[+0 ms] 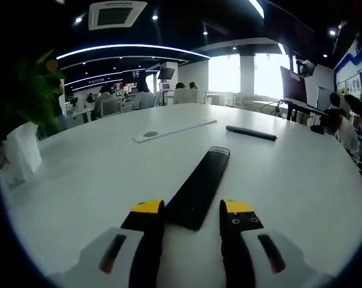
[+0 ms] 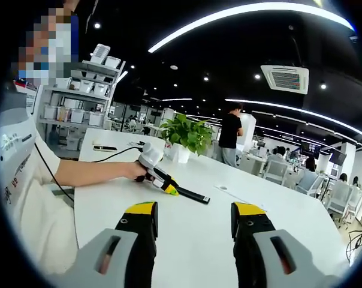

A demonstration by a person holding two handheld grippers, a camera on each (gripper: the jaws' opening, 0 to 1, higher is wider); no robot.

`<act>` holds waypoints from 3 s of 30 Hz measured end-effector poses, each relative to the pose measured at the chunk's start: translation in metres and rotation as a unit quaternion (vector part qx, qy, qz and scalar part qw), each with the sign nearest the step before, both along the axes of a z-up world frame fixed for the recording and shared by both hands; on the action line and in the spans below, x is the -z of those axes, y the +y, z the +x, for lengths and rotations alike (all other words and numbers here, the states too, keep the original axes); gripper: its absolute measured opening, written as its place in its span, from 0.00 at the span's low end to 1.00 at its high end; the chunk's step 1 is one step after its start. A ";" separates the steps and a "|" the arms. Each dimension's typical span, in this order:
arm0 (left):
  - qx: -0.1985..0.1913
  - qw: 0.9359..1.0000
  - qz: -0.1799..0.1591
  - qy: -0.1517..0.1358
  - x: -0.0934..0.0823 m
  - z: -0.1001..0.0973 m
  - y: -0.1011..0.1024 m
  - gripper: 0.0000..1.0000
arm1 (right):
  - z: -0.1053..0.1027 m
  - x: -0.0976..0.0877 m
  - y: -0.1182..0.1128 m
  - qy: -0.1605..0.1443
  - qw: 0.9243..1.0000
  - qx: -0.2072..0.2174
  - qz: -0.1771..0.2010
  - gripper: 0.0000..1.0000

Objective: Pflip the remote and laser pointer to the front side, press the buttons, and align them neatly on the table

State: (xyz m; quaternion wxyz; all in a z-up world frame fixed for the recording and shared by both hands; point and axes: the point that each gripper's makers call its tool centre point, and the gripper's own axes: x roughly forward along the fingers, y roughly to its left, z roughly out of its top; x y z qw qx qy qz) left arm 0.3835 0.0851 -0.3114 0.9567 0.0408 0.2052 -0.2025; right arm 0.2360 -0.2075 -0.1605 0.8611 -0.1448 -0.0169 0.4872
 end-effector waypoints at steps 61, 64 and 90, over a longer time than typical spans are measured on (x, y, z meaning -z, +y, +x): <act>-0.008 1.000 -0.018 0.009 0.000 -0.007 -0.021 0.30 | 0.002 0.005 0.000 0.005 1.000 0.002 -0.008 0.51; 0.003 1.000 -0.005 0.008 0.001 -0.009 -0.023 0.31 | 0.003 0.005 0.000 0.006 1.000 0.003 -0.008 0.51; -0.035 0.999 0.013 0.028 0.000 -0.012 -0.019 0.28 | 0.005 0.005 -0.001 0.005 1.000 0.007 -0.009 0.51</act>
